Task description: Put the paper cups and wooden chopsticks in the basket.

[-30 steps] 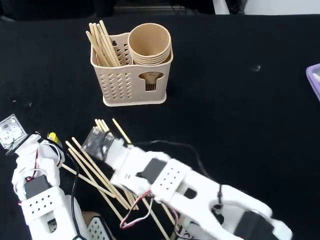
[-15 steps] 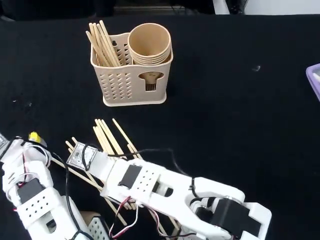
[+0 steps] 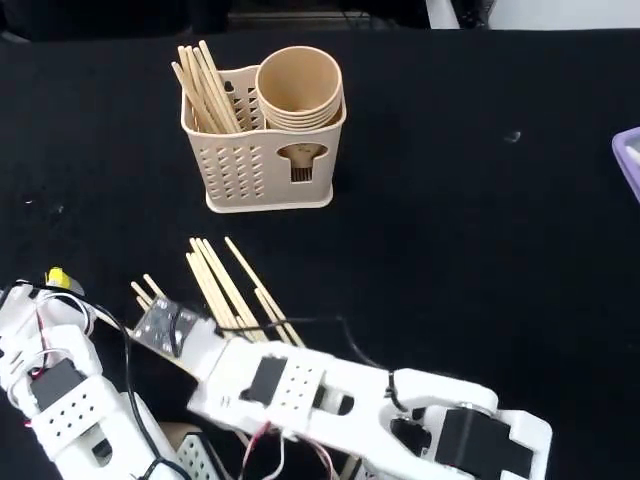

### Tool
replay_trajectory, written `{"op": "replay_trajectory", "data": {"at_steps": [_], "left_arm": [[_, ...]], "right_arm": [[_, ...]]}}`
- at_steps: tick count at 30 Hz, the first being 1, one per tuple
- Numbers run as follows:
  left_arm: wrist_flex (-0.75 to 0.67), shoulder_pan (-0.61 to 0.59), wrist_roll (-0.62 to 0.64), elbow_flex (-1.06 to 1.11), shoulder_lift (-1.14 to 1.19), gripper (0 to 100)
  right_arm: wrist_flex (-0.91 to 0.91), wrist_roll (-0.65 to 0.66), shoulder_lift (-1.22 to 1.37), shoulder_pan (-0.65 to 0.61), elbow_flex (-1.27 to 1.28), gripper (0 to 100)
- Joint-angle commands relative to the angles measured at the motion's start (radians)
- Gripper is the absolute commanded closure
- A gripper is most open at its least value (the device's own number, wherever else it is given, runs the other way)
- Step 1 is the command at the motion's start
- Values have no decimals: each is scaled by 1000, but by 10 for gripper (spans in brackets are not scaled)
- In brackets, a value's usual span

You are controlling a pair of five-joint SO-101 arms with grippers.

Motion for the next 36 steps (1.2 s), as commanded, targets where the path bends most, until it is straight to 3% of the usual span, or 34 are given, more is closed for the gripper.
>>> {"op": "replay_trajectory", "data": {"at_steps": [1, 26, 36], "left_arm": [[-28, -5, 9, -41, -14, 813], [-28, -5, 9, -38, -14, 813], [-28, -12, 9, -38, -14, 813]], "right_arm": [[-98, -9, -36, -28, 28, 733], [-86, -8, -35, 6, 41, 734], [83, 38, 142, 11, -134, 734]]}}
